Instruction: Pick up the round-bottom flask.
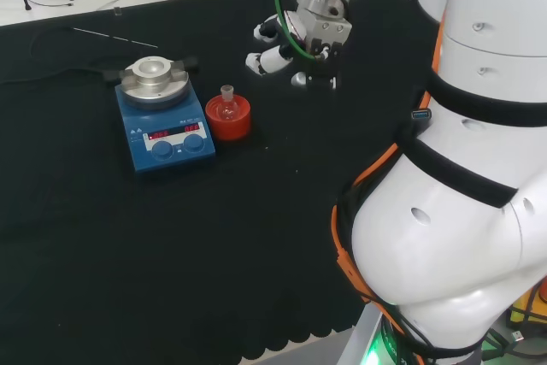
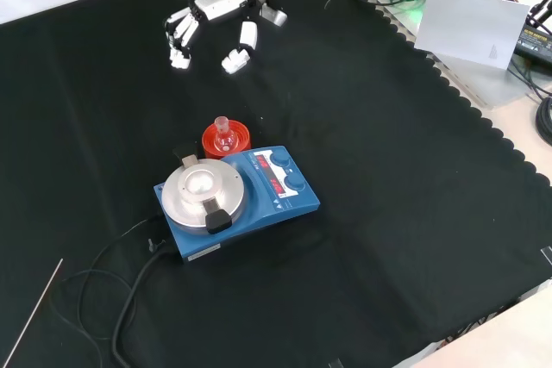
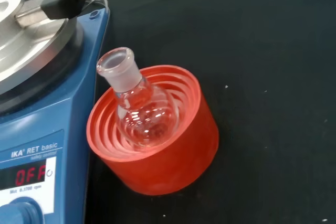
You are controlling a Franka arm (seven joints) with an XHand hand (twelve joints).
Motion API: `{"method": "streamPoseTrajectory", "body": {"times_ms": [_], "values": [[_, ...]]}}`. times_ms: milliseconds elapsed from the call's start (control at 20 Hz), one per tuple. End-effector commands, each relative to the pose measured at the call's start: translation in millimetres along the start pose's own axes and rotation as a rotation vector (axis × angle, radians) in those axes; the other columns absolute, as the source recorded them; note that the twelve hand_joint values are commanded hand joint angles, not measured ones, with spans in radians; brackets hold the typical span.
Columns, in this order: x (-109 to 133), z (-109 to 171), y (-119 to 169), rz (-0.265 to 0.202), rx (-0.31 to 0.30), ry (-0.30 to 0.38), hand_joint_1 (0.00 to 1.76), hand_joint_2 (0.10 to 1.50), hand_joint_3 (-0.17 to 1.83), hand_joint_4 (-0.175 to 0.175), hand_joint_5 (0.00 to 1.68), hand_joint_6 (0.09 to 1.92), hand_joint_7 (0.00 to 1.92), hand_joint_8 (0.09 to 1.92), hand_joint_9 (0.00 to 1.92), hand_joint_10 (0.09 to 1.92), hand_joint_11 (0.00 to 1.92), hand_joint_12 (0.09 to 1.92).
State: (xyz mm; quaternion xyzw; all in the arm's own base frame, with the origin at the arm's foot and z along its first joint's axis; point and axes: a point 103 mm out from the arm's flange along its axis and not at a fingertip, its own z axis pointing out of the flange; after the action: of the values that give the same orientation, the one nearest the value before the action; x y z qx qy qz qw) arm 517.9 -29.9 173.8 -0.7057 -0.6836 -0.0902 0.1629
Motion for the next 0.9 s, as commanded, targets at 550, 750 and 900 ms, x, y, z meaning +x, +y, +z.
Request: {"method": "streamPoseTrajectory", "body": {"times_ms": [550,750,900], "values": [[-3.3,59.0,8.3,0.026,0.046,0.166,0.83,0.59,0.72,-0.006,0.59,0.09,0.34,0.56,0.41,0.58,0.0,1.31],[-7.6,65.8,11.0,0.053,0.037,0.217,0.84,0.58,0.71,-0.006,0.59,0.09,0.33,0.56,0.4,0.58,0.0,1.3],[-9.7,72.2,13.3,0.056,0.034,0.226,0.85,0.58,0.71,-0.005,0.59,0.09,0.33,0.57,0.4,0.59,0.0,1.3]]}}
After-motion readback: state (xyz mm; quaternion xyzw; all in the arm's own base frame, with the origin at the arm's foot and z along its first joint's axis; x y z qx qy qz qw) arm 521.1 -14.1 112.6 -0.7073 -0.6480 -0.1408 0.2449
